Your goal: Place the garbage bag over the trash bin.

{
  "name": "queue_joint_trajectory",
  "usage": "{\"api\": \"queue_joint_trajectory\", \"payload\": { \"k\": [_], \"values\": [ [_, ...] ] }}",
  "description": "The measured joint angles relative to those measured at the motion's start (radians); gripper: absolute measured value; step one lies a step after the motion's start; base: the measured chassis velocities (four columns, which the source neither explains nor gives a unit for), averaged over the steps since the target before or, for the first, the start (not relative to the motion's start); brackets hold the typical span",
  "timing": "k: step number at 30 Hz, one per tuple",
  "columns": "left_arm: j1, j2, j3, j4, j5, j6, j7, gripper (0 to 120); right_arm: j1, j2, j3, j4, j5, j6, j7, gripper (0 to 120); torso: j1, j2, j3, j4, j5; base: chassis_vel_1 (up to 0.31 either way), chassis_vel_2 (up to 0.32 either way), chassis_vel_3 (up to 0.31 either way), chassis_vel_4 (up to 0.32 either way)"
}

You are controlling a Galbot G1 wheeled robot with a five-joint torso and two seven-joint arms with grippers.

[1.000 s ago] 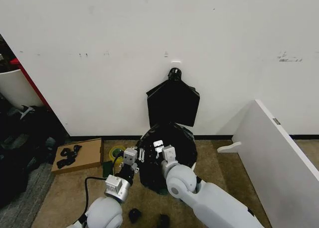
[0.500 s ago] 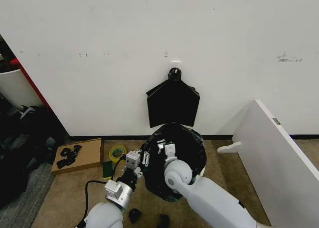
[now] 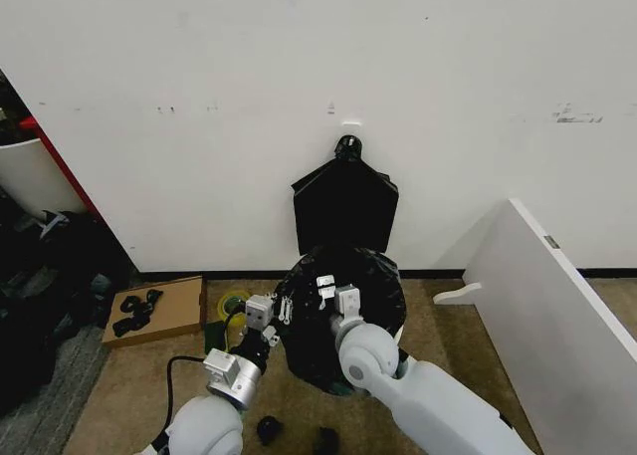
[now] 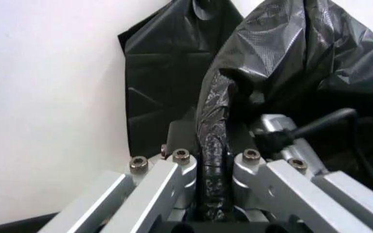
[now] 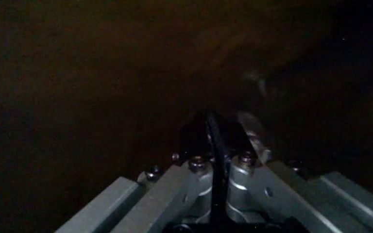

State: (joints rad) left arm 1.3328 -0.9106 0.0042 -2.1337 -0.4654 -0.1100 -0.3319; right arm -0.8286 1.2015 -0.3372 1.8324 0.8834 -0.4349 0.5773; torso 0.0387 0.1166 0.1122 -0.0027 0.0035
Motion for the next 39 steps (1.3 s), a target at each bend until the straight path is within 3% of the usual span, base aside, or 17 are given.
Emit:
{"api": "queue_joint_trajectory", "payload": {
  "k": [7, 13, 23, 30, 39],
  "values": [
    [0.021, 0.006, 0.009, -0.022, 0.007, 0.0, 0.009, 4, 0.024, 0.033, -0.022, -0.081, -0.01, 0.012, -0.011, 0, 0.0, 0.0, 0.0, 0.0002, 0.0, 0.0, 0.0, 0.0, 0.0],
    [0.026, 0.015, 0.003, -0.028, 0.022, -0.004, 0.012, 4, 0.046, 0.012, -0.056, -0.116, -0.035, 0.009, -0.011, 0, 0.0, 0.0, 0.0, 0.0, -0.0001, 0.0, 0.0, 0.0, 0.0],
    [0.001, -0.007, -0.003, 0.035, 0.037, 0.008, -0.017, 4, 0.026, -0.061, -0.058, 0.04, -0.056, -0.018, -0.032, 0, 0.0, 0.0, 0.0, 0.0, -0.0001, 0.0, 0.0, 0.0, 0.0],
    [-0.027, -0.034, -0.045, 0.081, -0.043, 0.039, -0.049, 4, -0.086, -0.124, -0.003, 0.189, -0.112, 0.017, -0.13, 25, 0.0, 0.0, 0.0, 0.0, 0.0, 0.0, 0.0, 0.0, 0.0],
    [-0.077, -0.061, -0.103, 0.126, -0.24, 0.085, -0.095, 4, -0.271, -0.222, 0.222, 0.368, -0.159, 0.076, -0.291, 57, 0.0, 0.0, 0.0, 0.0, 0.0003, 0.0, 0.0, 0.0, 0.0]
  ]
}}
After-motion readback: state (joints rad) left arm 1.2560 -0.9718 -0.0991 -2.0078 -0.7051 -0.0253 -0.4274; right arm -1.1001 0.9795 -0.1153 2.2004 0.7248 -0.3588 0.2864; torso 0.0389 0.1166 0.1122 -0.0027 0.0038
